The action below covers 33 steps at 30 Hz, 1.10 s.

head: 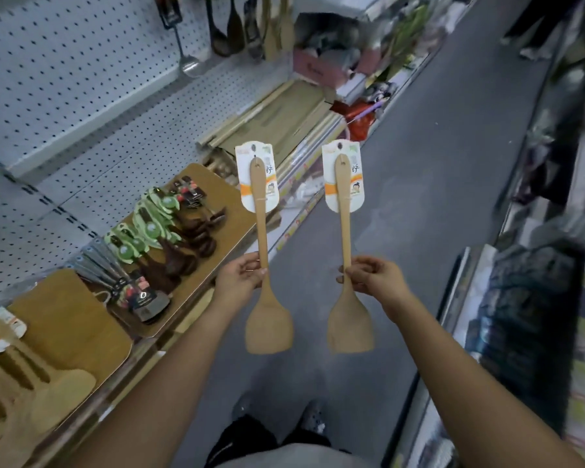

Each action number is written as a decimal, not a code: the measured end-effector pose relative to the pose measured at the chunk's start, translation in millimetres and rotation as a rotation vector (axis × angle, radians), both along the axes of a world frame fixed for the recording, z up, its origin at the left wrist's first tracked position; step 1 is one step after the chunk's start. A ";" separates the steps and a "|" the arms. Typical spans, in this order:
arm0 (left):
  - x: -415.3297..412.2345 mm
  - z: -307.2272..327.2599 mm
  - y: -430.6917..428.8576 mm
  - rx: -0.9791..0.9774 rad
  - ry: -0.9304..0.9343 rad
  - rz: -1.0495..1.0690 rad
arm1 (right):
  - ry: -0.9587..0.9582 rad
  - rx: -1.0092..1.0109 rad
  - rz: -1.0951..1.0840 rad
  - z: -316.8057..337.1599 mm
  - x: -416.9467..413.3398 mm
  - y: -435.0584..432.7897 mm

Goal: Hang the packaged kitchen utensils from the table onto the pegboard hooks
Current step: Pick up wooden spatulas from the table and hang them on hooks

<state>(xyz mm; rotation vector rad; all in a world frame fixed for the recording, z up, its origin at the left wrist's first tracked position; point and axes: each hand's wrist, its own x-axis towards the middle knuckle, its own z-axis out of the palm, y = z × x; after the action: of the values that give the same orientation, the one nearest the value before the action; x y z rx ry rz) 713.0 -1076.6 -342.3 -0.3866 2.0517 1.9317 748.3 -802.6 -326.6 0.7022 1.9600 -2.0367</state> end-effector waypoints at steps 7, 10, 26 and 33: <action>-74.3 19.1 84.5 0.017 0.057 -0.090 | 0.047 -0.005 -0.087 10.4 -57.9 79.6; -116.1 21.2 118.9 0.036 0.082 -0.130 | 0.050 0.011 -0.096 12.8 -91.7 104.1; -362.1 18.8 278.8 0.068 0.093 -0.232 | 0.041 0.027 -0.244 23.3 -307.7 253.9; -447.6 8.9 355.3 0.010 0.099 -0.158 | 0.045 0.019 -0.134 18.4 -415.8 333.6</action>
<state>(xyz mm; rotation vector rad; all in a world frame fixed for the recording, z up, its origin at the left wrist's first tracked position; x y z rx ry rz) 265.4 -721.3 -333.3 -0.1246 2.0647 1.8998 332.5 -469.0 -308.2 0.8191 2.0100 -2.1304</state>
